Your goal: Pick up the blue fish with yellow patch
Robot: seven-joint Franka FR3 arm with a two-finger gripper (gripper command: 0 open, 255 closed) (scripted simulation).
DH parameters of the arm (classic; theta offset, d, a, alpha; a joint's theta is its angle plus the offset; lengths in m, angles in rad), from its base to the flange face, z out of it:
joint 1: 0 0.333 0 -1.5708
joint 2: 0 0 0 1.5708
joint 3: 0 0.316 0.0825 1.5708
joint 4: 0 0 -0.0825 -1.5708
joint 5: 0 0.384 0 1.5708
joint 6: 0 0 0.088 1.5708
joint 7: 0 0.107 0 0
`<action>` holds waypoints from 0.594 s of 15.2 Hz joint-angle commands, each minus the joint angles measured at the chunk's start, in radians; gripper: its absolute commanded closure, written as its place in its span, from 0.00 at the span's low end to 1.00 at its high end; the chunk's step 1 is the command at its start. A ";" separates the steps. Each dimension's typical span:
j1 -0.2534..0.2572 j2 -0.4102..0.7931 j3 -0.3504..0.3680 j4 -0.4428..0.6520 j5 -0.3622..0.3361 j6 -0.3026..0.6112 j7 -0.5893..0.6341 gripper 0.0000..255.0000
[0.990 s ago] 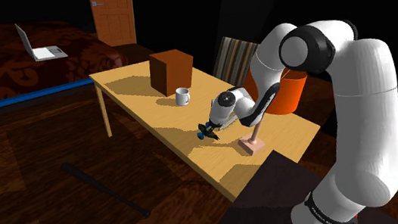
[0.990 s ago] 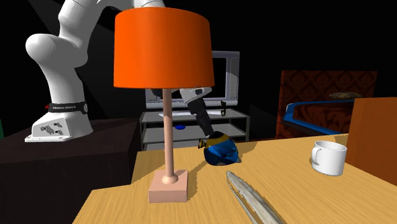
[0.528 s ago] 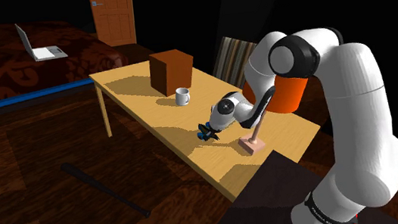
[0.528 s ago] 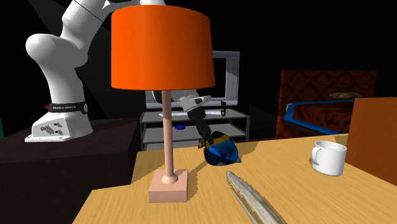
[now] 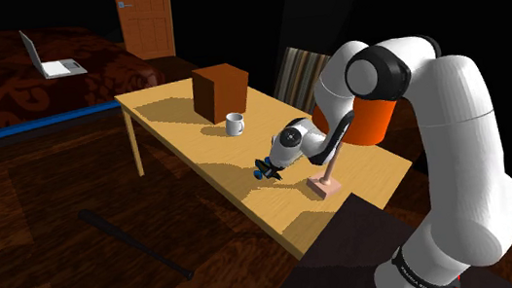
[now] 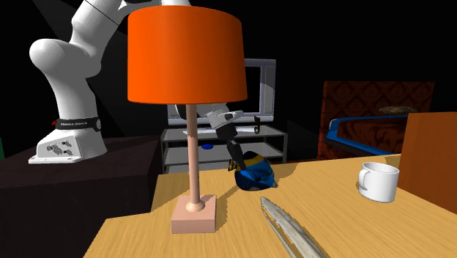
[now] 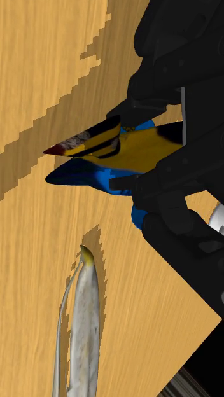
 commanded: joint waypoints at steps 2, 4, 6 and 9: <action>0.000 0.002 0.000 -0.001 -0.007 -0.002 0.008 1.00; 0.003 -0.027 -0.005 -0.024 0.036 -0.001 -0.040 1.00; 0.004 -0.057 -0.008 -0.046 0.080 -0.002 -0.091 1.00; 0.001 -0.102 -0.006 -0.079 0.149 -0.007 -0.170 1.00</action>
